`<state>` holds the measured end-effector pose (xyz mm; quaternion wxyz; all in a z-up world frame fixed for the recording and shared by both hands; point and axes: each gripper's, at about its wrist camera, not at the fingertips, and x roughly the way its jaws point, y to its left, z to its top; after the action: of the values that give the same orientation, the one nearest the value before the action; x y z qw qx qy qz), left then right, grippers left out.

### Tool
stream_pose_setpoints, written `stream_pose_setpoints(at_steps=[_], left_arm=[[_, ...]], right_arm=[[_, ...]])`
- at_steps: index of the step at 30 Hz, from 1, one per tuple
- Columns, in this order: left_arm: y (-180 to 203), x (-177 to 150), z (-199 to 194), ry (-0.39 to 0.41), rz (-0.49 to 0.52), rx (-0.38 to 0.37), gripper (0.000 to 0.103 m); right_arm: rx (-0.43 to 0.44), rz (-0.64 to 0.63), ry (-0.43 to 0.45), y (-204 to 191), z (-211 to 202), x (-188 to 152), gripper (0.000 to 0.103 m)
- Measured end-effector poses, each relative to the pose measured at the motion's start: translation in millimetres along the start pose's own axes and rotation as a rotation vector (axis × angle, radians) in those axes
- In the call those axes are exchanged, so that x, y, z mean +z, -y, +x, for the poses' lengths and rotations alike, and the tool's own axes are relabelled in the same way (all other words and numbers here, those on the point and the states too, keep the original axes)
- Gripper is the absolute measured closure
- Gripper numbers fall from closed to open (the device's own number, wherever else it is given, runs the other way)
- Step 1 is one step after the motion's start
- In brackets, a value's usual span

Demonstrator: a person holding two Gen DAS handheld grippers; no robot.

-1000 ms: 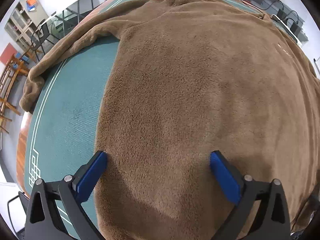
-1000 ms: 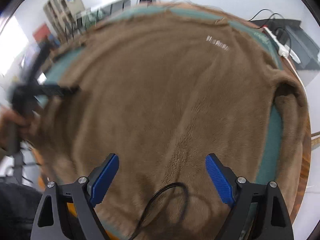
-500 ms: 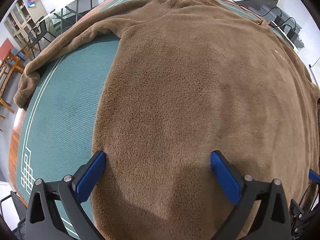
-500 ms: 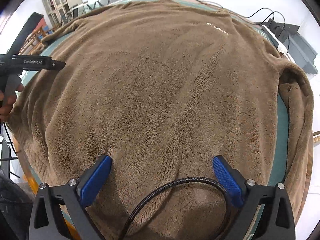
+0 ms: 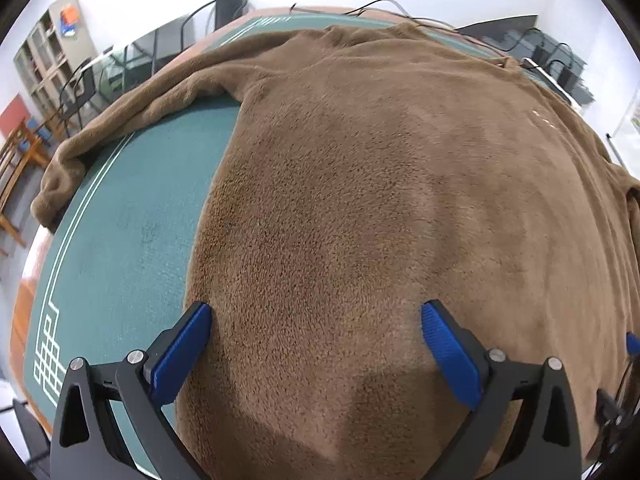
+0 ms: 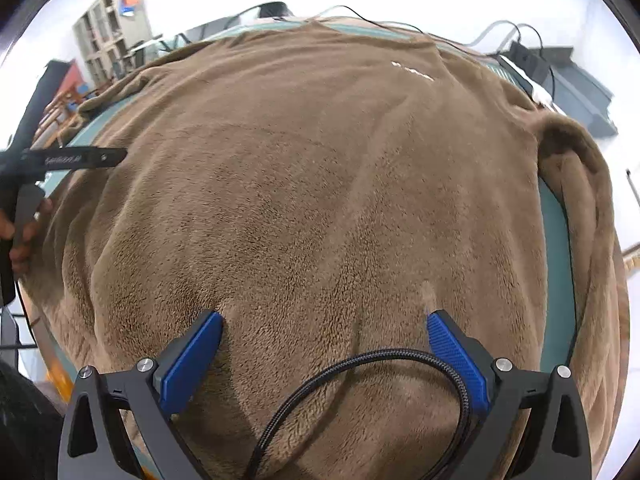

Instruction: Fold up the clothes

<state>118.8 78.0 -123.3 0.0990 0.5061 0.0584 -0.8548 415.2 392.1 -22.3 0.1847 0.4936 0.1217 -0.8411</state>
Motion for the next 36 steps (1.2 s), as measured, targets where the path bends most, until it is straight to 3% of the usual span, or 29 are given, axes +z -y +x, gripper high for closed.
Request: stream_pose_setpoints(at_steps=[9,14,17,19,22,24,29,32,36], left_arm=[[0,-1,0,0.020,0.071,-0.040,0.000],[-17,2,-1,0.018,0.081,-0.048,0.000],[-30,0,-3,0.004,0.080,-0.046,0.000],[-29,1,-2,-0.014,0.081,-0.045,0.000],[-26,8,-2,-0.039,0.084,-0.045,0.000],[-25,9,-2,-0.044,0.084,-0.044,0.000],[-25,12,-1,-0.043,0.083,-0.042,0.000],[-25,10,-2,-0.042,0.084,-0.040,0.000],[-27,11,-1,-0.054,0.081,-0.039,0.000]], right_arm=[[-0.009,0.023,0.054,2,-10,-18,0.000],[0.001,0.034,0.065,-6,-9,3,0.000],[0.052,0.077,0.060,2,-11,11,0.000],[0.126,0.189,0.068,22,-22,10,0.000],[0.163,0.373,0.102,60,-46,-7,0.000],[0.140,0.485,0.130,88,-70,-28,0.000],[0.014,0.600,0.120,130,-113,-78,0.001],[0.032,0.737,0.107,152,-125,-108,0.007],[0.044,0.860,0.109,172,-126,-136,0.025]])
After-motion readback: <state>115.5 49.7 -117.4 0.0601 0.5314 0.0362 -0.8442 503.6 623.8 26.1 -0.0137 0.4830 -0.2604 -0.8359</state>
